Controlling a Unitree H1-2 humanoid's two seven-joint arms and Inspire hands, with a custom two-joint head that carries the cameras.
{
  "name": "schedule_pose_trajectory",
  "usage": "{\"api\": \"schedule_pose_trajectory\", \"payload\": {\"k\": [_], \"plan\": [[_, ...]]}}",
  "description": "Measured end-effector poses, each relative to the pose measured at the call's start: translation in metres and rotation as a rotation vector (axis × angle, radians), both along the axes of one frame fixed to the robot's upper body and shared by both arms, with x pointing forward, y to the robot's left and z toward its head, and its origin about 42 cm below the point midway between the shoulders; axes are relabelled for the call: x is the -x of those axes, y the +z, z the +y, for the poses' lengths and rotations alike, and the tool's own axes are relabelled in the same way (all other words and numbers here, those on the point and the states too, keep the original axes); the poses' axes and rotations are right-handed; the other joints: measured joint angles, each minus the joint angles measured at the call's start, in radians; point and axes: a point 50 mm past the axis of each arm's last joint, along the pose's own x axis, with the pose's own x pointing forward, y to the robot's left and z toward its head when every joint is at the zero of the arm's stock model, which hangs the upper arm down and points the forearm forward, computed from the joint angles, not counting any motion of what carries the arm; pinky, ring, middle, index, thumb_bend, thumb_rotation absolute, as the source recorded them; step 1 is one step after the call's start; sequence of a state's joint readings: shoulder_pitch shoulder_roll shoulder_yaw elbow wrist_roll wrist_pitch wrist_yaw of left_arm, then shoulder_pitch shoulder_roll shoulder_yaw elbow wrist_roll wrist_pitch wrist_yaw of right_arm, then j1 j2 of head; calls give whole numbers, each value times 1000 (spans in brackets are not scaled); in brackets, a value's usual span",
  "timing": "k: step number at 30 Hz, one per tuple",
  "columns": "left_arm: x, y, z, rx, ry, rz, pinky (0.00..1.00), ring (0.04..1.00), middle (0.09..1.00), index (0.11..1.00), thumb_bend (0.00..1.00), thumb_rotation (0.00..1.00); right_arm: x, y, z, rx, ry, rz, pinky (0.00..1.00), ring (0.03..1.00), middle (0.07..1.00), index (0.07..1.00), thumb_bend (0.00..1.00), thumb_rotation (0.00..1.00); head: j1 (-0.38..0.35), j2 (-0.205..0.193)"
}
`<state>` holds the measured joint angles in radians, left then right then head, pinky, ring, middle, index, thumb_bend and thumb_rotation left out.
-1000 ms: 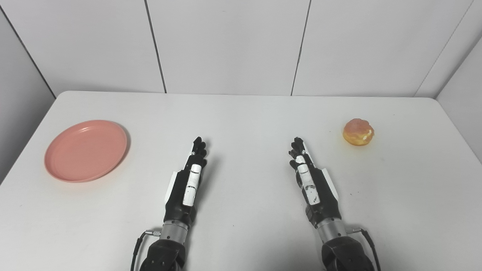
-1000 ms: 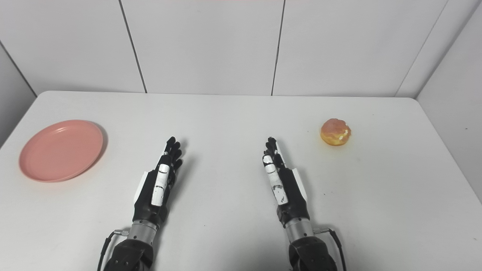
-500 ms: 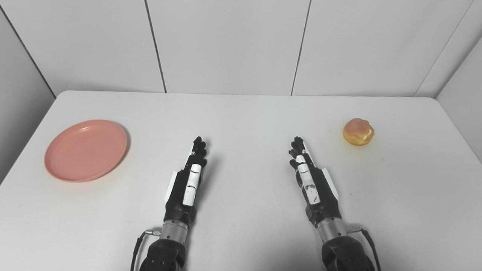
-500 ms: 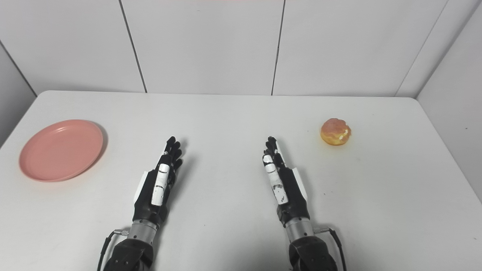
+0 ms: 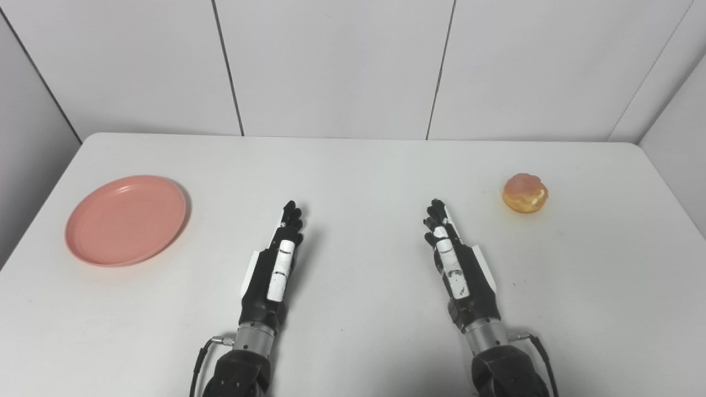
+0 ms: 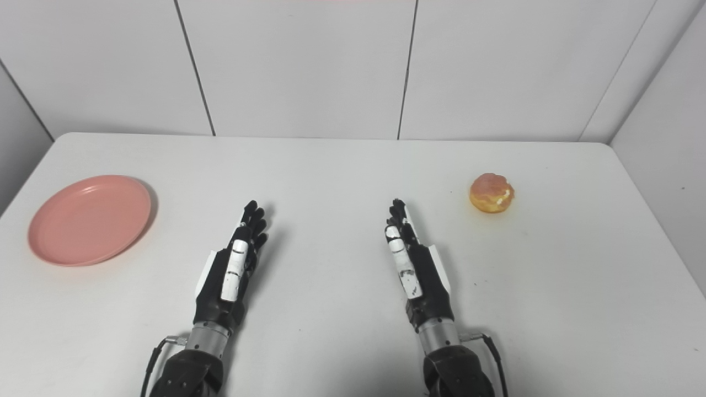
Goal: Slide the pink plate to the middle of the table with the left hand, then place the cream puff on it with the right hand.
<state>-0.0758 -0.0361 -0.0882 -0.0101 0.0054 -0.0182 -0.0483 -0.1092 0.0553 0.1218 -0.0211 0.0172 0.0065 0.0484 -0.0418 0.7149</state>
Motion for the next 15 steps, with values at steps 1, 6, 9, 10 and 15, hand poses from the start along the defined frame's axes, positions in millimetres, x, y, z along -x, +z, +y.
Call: {"api": "schedule_pose_trajectory", "payload": {"k": [1, 6, 9, 10, 15], "plan": [[0, 0, 0, 1, 0, -1, 1000, 1000, 1000, 1000, 561, 1000, 0, 0, -1, 1, 0, 0, 1000, 1000, 1000, 1000, 589, 955, 41, -6], [0, -2, -6, 17, 10, -21, 981, 998, 1000, 996, 533, 1000, 0, -2, -12, 29, -3, -1, 1000, 1000, 1000, 1000, 593, 989, 141, -34], [1, -2, -10, 4, 21, -21, 991, 1000, 1000, 999, 552, 1000, 0, -4, -22, 60, -3, 0, 1000, 1000, 1000, 1000, 607, 990, 204, -58], [1, -2, -12, -6, 22, -21, 995, 1000, 1000, 1000, 561, 1000, 0, -5, -25, 64, -6, 1, 1000, 1000, 1000, 1000, 613, 995, 241, -77], [1, -3, -20, -35, 34, -18, 1000, 1000, 1000, 1000, 626, 1000, 4, -8, -35, 66, -9, -2, 1000, 1000, 1000, 1000, 593, 1000, 295, -104]]}}
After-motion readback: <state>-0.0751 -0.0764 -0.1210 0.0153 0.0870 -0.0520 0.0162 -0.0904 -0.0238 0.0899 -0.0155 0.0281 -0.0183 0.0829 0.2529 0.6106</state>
